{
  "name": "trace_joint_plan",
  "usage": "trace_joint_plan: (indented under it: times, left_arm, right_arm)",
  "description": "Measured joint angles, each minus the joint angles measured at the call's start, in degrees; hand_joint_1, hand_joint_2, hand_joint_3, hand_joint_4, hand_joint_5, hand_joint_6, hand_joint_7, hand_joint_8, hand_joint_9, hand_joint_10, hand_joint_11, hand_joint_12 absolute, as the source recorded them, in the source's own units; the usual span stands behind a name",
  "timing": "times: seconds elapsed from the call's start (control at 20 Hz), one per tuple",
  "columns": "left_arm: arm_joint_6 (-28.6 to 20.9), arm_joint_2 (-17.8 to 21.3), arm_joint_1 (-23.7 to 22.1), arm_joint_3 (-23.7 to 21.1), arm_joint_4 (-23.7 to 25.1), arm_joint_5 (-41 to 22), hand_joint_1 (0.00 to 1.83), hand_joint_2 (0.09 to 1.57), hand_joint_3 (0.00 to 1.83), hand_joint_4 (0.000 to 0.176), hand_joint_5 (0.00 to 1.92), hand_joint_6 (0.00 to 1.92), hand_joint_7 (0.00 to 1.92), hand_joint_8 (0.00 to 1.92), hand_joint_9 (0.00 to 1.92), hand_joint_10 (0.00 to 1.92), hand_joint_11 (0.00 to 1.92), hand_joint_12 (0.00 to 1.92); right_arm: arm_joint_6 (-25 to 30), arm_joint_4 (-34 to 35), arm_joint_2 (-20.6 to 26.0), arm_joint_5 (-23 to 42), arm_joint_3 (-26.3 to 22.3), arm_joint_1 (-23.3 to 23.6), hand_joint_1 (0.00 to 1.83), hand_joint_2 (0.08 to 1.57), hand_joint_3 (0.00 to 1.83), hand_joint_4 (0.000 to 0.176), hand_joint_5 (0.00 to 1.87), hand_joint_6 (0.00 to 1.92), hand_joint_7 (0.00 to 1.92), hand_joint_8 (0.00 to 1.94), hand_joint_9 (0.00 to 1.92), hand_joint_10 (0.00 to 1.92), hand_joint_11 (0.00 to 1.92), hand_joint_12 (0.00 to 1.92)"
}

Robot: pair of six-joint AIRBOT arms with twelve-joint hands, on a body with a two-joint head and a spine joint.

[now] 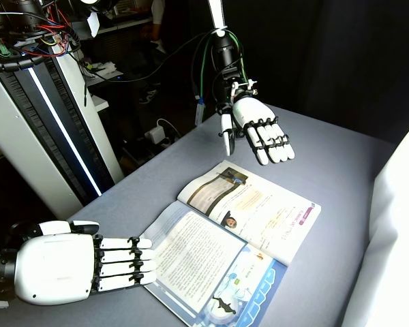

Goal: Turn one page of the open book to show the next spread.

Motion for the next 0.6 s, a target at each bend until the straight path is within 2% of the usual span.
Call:
trace_joint_plan:
  times: [0.1,0.15,0.35,0.5,0.6]
  left_arm:
    - [0.37,0.57,0.76,-0.52,-1.57,-0.96,0.32,1.41,0.0,0.0,0.03,0.0,0.0,0.0,0.0,0.0,0.0,0.0]
    - [0.55,0.63,1.09,-0.52,-2.1,-2.1,0.21,1.42,0.01,0.002,0.0,0.0,0.0,0.0,0.0,0.0,0.0,0.0]
    - [1.01,0.92,1.84,-0.87,-2.93,-3.78,0.21,1.42,0.0,0.001,0.01,0.0,0.0,0.0,0.0,0.0,0.0,0.0]
    - [1.27,0.98,1.9,-0.87,-3.82,-4.72,0.27,1.41,0.0,0.0,0.01,0.0,0.0,0.0,0.0,0.0,0.0,0.0]
    - [1.29,0.98,1.95,-0.87,-3.63,-4.98,0.29,1.4,0.0,0.008,0.02,0.0,0.0,0.0,0.0,0.0,0.0,0.0]
  right_arm:
    - [1.38,-0.74,0.0,-0.17,0.02,-0.33,0.09,1.26,0.0,0.0,0.07,0.01,0.0,0.0,0.0,0.0,0.03,0.02]
    - [2.67,-1.75,-0.22,-0.48,0.09,-0.52,0.0,1.28,0.01,0.0,0.02,0.0,0.0,0.0,0.0,0.0,0.0,0.0]
    - [7.28,-6.1,-1.99,-0.76,0.74,-0.94,0.0,1.26,0.0,0.0,0.08,0.03,0.0,0.0,0.0,0.0,0.02,0.01]
    - [8.81,-7.69,-2.67,-0.52,1.16,-1.11,0.0,1.26,0.0,0.0,0.08,0.02,0.0,0.0,0.0,0.0,0.01,0.01]
    - [10.14,-8.74,-2.93,-0.44,1.4,-1.51,0.0,1.26,0.0,0.0,0.08,0.02,0.0,0.0,0.0,0.0,0.01,0.01]
